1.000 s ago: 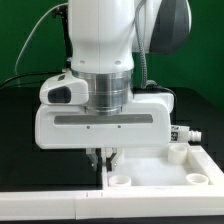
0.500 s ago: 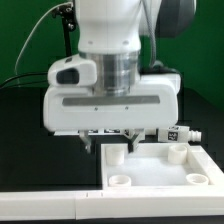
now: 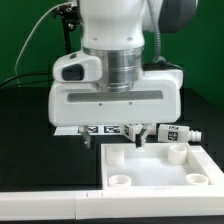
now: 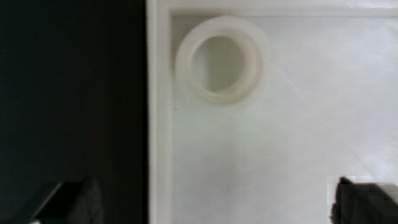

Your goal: Assemble square table

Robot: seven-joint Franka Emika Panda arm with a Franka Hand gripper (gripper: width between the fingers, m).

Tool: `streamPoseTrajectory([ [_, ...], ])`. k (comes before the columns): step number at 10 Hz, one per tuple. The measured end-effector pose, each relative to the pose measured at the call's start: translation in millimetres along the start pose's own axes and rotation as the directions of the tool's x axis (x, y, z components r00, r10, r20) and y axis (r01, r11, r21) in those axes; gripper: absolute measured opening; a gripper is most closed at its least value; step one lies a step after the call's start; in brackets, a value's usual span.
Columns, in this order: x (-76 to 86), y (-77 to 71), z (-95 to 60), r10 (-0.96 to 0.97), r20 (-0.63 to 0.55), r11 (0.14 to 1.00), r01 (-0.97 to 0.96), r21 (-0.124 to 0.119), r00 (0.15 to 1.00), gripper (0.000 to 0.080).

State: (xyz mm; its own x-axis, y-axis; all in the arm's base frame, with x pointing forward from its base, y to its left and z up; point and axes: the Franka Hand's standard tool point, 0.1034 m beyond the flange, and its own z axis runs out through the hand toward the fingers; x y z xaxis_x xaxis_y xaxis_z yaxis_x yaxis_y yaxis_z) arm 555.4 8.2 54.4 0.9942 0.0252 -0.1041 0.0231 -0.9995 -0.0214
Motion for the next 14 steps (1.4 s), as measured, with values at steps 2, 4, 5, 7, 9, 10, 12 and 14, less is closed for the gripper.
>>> streamPoseTrajectory([
  [2, -22.6, -20.0, -13.7, -0.024, 0.097, 1.0, 0.025, -0.002, 0.995, 0.0649],
  [4, -35.7, -18.0, -11.3, 0.065, 0.19, 0.998, -0.067, 0.002, 0.98, 0.0649],
  [5, -35.7, -14.8, -9.9, 0.069, 0.27, 0.997, -0.071, -0.002, 0.96, 0.0649],
  [7, -41.3, -20.2, -7.6, 0.059, 0.384, 0.998, -0.062, -0.003, 0.921, 0.0649],
  [9, -70.9, -43.7, -7.2, -0.011, 0.506, 1.0, -0.001, 0.024, 0.862, 0.0649],
  [10, -80.4, -50.8, -6.7, -0.064, 0.516, 0.998, 0.044, 0.051, 0.854, 0.0649],
  [12, -87.1, -49.3, -6.3, -0.022, 0.539, 0.999, 0.006, 0.032, 0.842, 0.0649],
  [14, -87.3, -49.3, -6.0, -0.022, 0.54, 0.999, 0.006, 0.032, 0.842, 0.0649],
])
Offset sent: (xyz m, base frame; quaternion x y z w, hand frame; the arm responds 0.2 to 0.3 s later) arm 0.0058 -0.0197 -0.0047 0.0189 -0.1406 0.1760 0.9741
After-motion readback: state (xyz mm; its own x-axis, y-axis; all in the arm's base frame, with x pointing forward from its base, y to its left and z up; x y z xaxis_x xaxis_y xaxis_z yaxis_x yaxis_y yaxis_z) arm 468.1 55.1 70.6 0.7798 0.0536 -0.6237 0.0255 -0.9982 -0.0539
